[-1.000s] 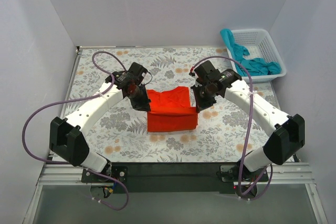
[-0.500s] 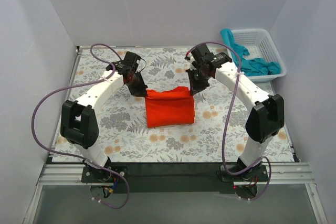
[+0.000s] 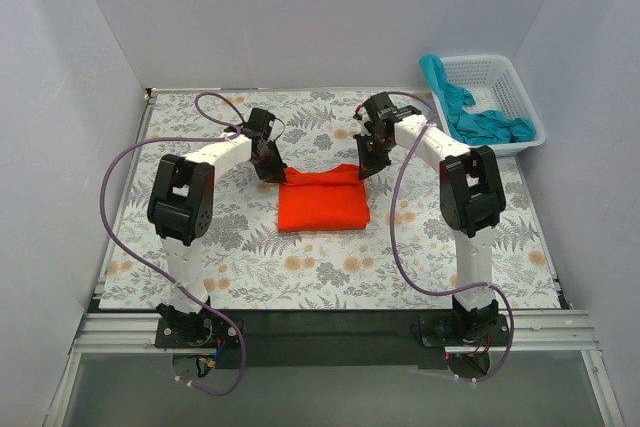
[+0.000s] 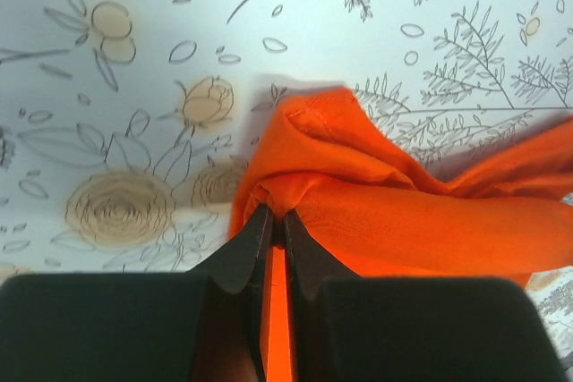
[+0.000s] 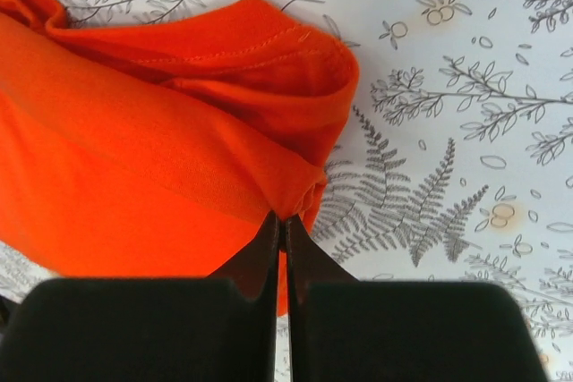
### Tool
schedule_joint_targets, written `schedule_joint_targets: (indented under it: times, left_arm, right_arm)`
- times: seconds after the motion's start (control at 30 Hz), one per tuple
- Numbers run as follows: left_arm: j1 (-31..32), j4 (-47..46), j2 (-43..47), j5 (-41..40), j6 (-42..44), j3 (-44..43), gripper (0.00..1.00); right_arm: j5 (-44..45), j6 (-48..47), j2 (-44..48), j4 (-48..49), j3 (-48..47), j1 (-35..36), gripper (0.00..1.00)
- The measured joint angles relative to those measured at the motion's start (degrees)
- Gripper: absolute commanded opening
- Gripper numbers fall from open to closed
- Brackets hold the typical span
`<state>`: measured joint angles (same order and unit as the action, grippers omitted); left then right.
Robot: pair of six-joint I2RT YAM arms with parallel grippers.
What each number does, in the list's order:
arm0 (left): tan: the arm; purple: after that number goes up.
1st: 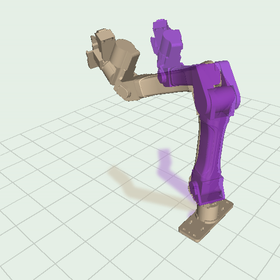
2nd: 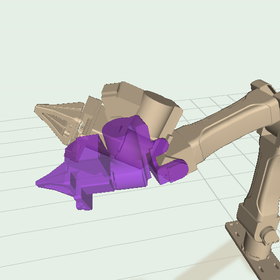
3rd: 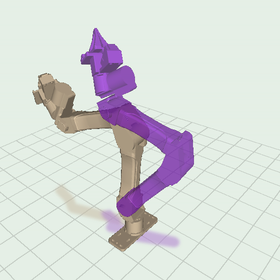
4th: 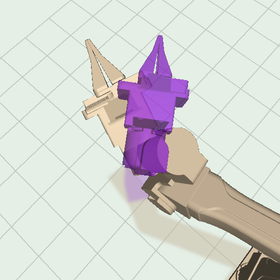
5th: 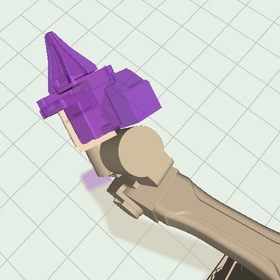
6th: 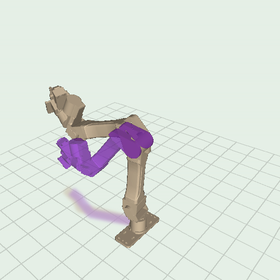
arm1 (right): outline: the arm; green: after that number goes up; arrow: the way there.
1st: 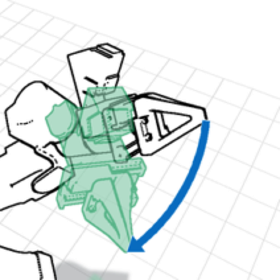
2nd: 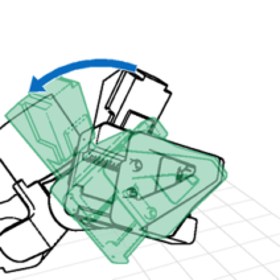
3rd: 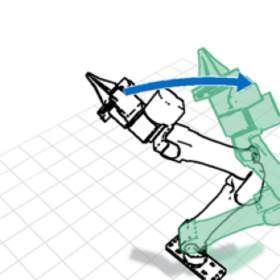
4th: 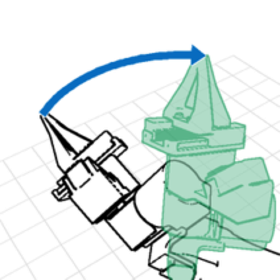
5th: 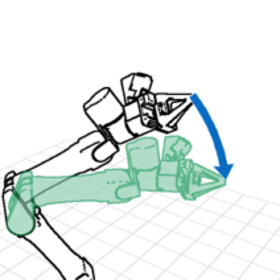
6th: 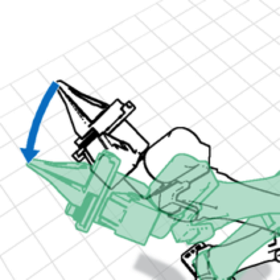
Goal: Fold and stack the t-shirts
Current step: Fold the tshirt
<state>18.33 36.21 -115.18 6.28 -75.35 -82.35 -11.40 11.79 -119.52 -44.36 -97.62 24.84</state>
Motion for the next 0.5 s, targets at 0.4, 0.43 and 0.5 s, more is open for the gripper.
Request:
schedule_joint_targets:
  times: [0.4, 0.43, 0.5]
  left_arm:
    - [0.0, -9.3, -0.1, -0.2, 1.0, 3.1, 0.03]
    - [0.0, -9.6, 0.0, -0.2, 1.0, 3.4, 0.05]
    - [0.0, -10.3, 0.7, -0.3, 1.0, 4.2, 0.13]
  right_arm:
    - [-1.0, 1.1, -0.5, 10.8, 8.8, -1.4, 0.01]
    - [-1.0, 1.1, -0.1, 11.4, 9.1, -1.4, 0.02]
    - [-1.0, 1.2, 0.6, 12.0, 9.7, -1.5, 0.14]
